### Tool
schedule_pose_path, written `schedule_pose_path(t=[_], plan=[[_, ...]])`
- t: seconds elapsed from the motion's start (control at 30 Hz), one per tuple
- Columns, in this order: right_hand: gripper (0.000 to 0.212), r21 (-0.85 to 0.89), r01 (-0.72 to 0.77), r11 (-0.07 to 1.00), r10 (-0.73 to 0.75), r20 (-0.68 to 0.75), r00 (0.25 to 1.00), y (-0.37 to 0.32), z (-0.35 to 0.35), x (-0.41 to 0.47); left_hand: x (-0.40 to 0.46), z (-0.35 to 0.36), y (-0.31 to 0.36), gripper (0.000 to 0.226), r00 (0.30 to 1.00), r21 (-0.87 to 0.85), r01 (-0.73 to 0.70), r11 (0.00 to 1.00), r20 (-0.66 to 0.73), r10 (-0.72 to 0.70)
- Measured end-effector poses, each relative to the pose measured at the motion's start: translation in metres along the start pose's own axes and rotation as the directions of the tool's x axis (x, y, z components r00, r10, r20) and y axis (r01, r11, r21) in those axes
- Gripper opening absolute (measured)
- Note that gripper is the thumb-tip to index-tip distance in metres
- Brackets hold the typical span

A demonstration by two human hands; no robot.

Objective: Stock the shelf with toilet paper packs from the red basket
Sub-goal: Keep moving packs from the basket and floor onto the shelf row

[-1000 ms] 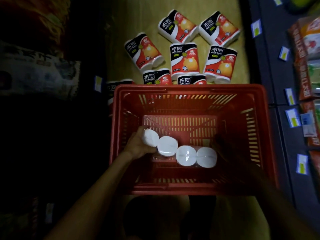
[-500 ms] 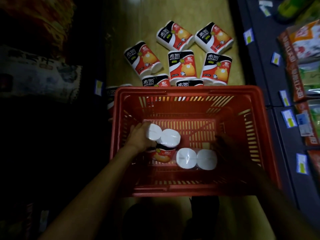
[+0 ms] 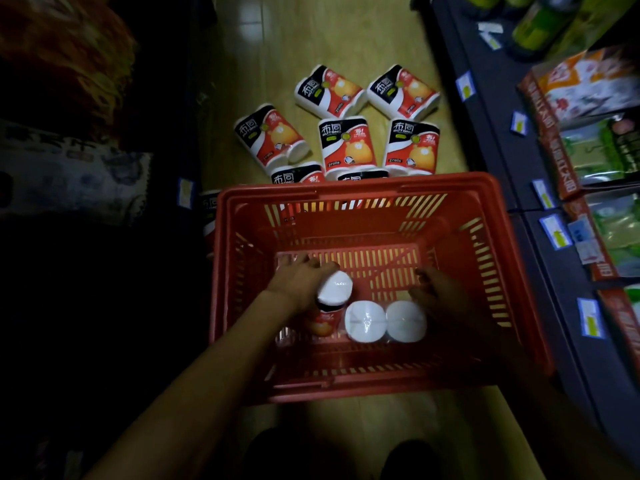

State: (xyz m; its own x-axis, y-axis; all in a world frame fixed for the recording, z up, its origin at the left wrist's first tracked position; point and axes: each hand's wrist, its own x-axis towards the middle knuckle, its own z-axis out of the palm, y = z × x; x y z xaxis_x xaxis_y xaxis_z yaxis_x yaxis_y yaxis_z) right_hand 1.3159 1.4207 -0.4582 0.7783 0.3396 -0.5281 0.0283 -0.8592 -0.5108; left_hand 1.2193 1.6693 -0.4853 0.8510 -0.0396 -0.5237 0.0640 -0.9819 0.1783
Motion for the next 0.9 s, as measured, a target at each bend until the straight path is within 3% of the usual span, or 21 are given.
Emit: schedule_pose_path(t=[0.17,0.37,0.73,0.9], plan=[[0.040,-0.050,0.078,0.996,-0.079,-0.026,0.997,-0.005,-0.007,0.007,0.001,-0.001,-0.014,0.081,0.983,-0.105,0.185,0.977,0.035,-0.183],[0.038,-0.081,0.154,0.985,-0.156,-0.020,0.988,-0.003,-0.010,0.004,-0.010,-0.003,-0.022,0.094,0.950,-0.316,0.295,0.902,-0.004,-0.312],[0.041,-0.127,0.190,0.973,-0.179,0.094,0.979,0.001,-0.016,-0.006,-0.040,-0.056,-0.044,0.071,0.896,-0.542,0.087,0.836,-0.324,-0.303],[0.059,-0.094,0.221,0.971,-0.197,0.219,0.956,0.003,-0.016,-0.018,-0.050,-0.089,-0.050,0.070,0.830,-0.536,-0.006,0.844,-0.474,-0.295]])
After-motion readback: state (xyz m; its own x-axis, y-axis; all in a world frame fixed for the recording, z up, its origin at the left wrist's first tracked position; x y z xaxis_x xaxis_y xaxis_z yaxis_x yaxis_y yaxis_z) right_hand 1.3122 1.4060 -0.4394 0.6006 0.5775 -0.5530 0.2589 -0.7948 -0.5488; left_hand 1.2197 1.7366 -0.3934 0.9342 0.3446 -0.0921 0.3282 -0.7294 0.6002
